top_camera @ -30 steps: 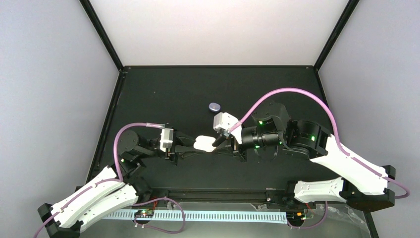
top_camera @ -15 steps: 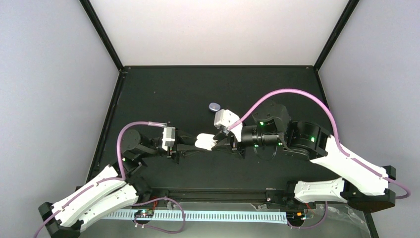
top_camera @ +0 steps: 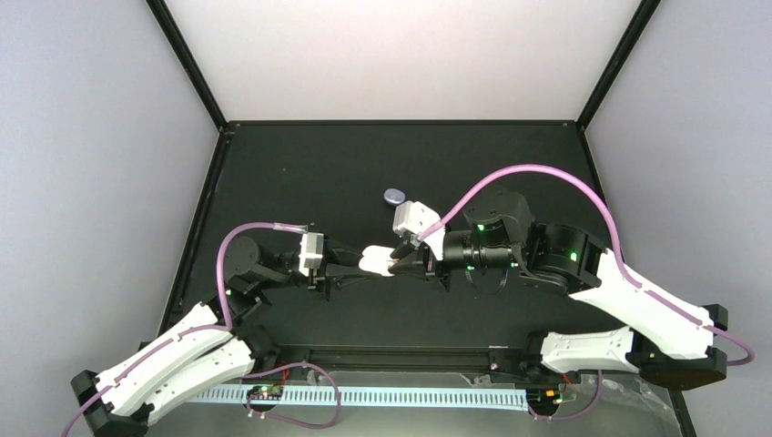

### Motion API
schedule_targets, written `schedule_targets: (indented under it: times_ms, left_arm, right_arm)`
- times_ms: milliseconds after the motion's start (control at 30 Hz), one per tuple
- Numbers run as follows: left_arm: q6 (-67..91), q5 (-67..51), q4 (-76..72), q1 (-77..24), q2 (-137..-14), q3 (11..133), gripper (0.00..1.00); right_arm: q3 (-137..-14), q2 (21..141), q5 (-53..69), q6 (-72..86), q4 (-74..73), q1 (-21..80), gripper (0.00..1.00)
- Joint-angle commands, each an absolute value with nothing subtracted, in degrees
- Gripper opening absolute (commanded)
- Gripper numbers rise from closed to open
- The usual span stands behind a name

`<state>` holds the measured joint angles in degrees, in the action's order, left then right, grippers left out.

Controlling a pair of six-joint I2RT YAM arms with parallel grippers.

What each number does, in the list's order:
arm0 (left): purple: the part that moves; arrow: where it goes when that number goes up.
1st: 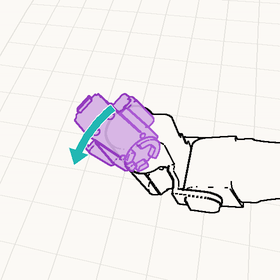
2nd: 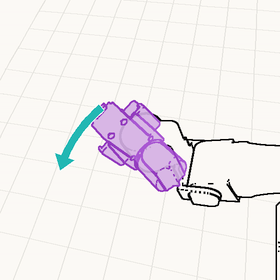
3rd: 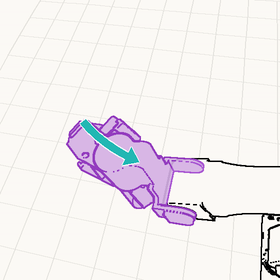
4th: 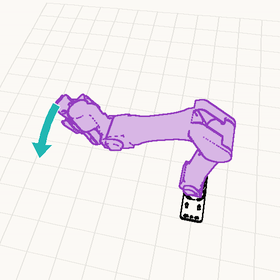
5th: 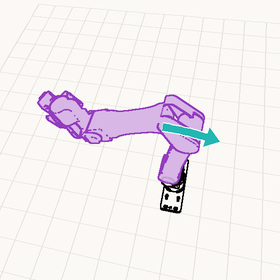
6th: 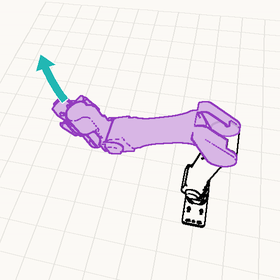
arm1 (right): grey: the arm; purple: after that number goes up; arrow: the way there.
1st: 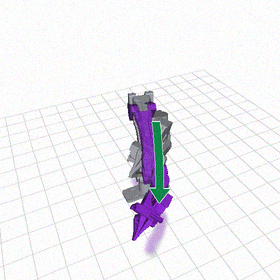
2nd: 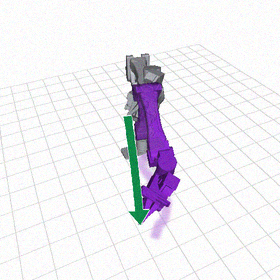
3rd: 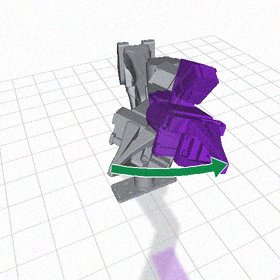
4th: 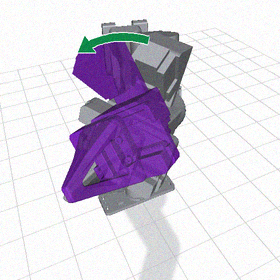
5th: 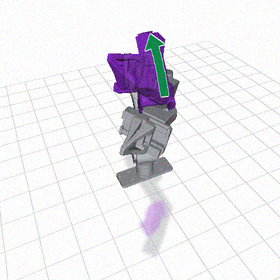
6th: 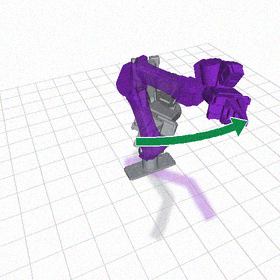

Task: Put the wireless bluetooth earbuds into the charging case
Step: Adjust the earbud with the charging case.

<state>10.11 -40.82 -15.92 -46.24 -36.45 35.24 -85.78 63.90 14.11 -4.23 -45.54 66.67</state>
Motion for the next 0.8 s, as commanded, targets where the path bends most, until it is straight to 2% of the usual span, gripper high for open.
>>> schedule_targets:
  times_ms: [0,333,633,767]
  left_arm:
    - [10.26,-42.17,-17.58,-46.59,-35.86,37.66,0.02]
    - [10.74,-42.08,-17.99,-46.63,-36.21,38.06,0.02]
    - [11.16,-42.10,-18.59,-46.58,-35.95,38.10,0.02]
    - [11.19,-41.94,-18.55,-46.58,-36.12,38.02,0.02]
  right_arm:
    - [-85.96,64.50,14.88,-5.30,-46.32,66.44,0.21]
    - [-86.13,64.81,14.94,-5.56,-46.75,66.42,0.19]
    - [-85.76,65.34,15.29,-5.55,-46.85,66.40,0.02]
    - [-85.90,65.32,15.63,-5.71,-46.85,66.40,0.01]
